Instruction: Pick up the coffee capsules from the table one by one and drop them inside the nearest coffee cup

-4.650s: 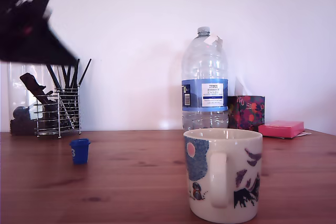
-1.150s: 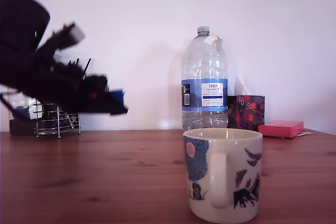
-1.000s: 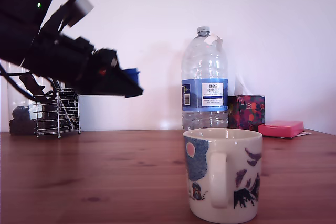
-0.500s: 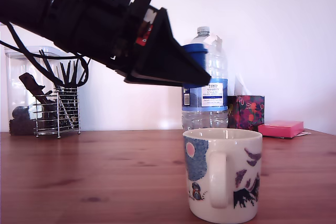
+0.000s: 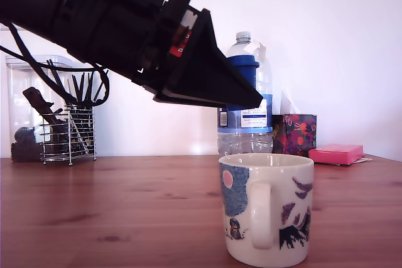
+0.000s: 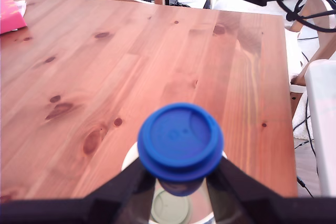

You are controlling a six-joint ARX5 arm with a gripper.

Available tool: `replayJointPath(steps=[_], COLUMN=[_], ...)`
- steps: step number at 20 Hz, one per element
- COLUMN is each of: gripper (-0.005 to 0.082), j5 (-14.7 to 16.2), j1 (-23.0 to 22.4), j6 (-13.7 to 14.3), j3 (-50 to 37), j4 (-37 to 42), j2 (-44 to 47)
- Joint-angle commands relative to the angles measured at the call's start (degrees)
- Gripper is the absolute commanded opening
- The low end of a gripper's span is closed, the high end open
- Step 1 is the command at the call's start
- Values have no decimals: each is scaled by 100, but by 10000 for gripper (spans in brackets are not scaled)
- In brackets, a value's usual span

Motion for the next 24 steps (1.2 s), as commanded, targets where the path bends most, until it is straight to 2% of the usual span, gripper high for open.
replayJointPath(steps=[1, 3, 6, 9, 19, 21, 22, 23, 24], gripper=[194, 291, 372, 493, 497, 457, 393, 296, 147], j5=[9, 9, 9, 11, 9, 11, 13, 11, 13], j1=[-22, -22, -44, -55, -59, -57, -57, -57, -57], j6=[105, 151, 151, 153, 151, 146, 144, 142, 138], j3=[-39, -42, -39, -39, -39, -39, -39, -33, -26], j4=[46, 68, 278, 352, 345, 343, 345, 343, 345], j2=[63, 63, 68, 68, 68, 61, 59, 52, 50])
